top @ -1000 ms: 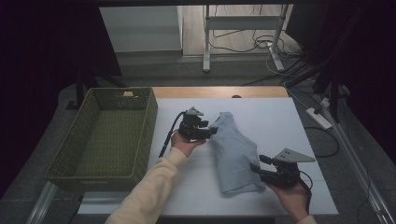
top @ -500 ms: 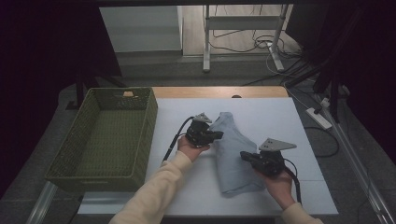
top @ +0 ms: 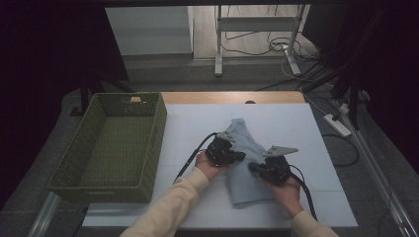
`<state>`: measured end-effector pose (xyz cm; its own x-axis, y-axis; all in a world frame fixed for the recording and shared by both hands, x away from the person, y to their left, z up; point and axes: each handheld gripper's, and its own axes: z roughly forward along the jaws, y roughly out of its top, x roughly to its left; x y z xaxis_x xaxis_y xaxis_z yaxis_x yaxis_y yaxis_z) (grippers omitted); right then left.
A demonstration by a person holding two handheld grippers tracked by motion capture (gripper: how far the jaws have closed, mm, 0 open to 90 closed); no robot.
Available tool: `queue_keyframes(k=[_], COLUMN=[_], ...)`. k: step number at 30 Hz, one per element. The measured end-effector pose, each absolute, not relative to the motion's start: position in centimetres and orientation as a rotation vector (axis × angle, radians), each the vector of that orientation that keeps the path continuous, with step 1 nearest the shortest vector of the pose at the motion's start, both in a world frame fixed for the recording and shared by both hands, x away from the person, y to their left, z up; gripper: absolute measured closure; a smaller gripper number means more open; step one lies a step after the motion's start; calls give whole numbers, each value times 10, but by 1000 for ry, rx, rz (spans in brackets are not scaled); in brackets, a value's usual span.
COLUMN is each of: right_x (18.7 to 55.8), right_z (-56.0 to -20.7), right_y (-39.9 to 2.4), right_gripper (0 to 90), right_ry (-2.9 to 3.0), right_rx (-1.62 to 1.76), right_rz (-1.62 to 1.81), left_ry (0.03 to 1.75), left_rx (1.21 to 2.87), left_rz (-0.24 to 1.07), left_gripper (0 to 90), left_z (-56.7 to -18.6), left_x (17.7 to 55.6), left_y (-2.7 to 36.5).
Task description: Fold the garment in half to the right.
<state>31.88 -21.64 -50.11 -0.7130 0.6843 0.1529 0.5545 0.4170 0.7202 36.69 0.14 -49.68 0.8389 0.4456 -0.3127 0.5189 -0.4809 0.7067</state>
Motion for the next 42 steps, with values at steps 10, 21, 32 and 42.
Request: queue_keyframes(k=[10, 21, 32, 42], right_x=[320, 314, 308, 308], right_z=[-515, -516, -515, -516], right_y=[-220, -234, -236, -238], right_gripper=[891, 892, 891, 891], right_ry=[2542, 2533, 2550, 2557], right_rx=[1136, 1165, 1152, 1153], right_rz=[1109, 1099, 1068, 1055], left_ry=[767, 778, 888, 915], left_rx=[2199, 2183, 2170, 2169], left_rz=[-133, -153, -113, -114], left_gripper=[887, 887, 887, 887], left_z=[-519, -521, -524, -535], left_x=[374, 376, 390, 394], left_y=[-3, -2, 20, 15])
